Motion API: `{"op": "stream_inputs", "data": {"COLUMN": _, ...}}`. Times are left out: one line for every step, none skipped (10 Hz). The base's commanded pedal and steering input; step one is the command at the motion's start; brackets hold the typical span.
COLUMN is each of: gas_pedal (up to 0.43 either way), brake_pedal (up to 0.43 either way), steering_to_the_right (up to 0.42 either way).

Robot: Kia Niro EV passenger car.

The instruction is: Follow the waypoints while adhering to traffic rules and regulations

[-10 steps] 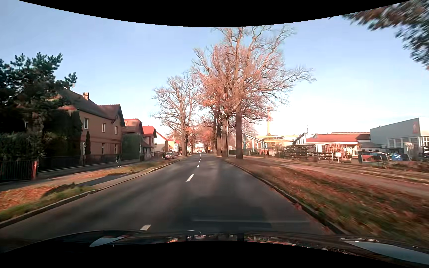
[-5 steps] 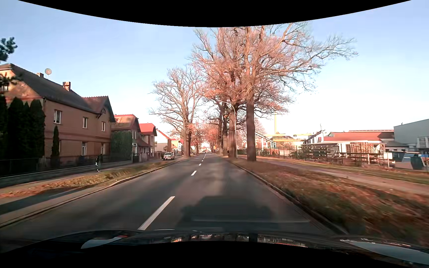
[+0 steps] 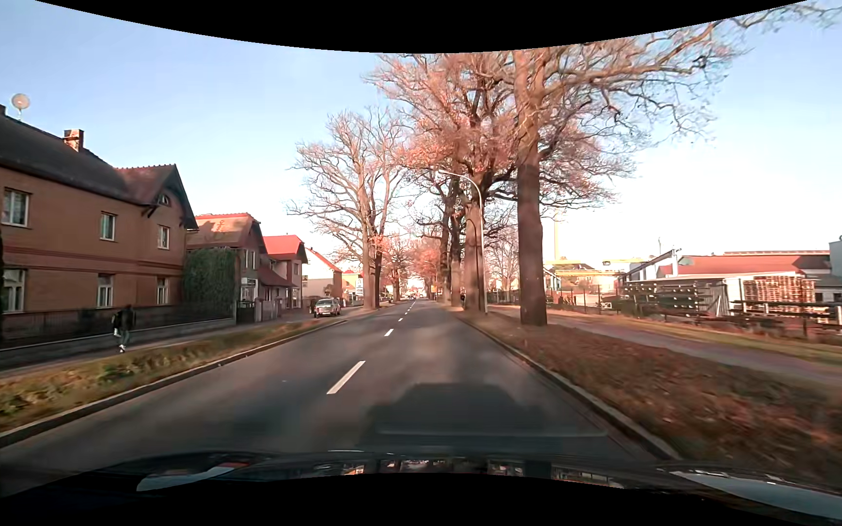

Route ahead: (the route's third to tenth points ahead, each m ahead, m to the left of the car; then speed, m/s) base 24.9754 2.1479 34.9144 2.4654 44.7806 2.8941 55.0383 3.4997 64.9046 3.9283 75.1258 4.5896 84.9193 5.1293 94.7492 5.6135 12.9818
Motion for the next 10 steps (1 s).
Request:
{"op": "stream_inputs", "data": {"gas_pedal": 0.098, "brake_pedal": 0.0, "steering_to_the_right": -0.019}}
{"op": "stream_inputs", "data": {"gas_pedal": 0.098, "brake_pedal": 0.0, "steering_to_the_right": -0.019}}
{"op": "stream_inputs", "data": {"gas_pedal": 0.098, "brake_pedal": 0.0, "steering_to_the_right": -0.018}}
{"op": "stream_inputs", "data": {"gas_pedal": 0.098, "brake_pedal": 0.0, "steering_to_the_right": -0.018}}
{"op": "stream_inputs", "data": {"gas_pedal": 0.098, "brake_pedal": 0.0, "steering_to_the_right": -0.017}}
{"op": "stream_inputs", "data": {"gas_pedal": 0.098, "brake_pedal": 0.0, "steering_to_the_right": -0.015}}
{"op": "stream_inputs", "data": {"gas_pedal": 0.098, "brake_pedal": 0.0, "steering_to_the_right": -0.013}}
{"op": "stream_inputs", "data": {"gas_pedal": 0.098, "brake_pedal": 0.0, "steering_to_the_right": -0.012}}
{"op": "stream_inputs", "data": {"gas_pedal": 0.11, "brake_pedal": 0.0, "steering_to_the_right": -0.01}}
{"op": "stream_inputs", "data": {"gas_pedal": 0.11, "brake_pedal": 0.0, "steering_to_the_right": -0.007}}
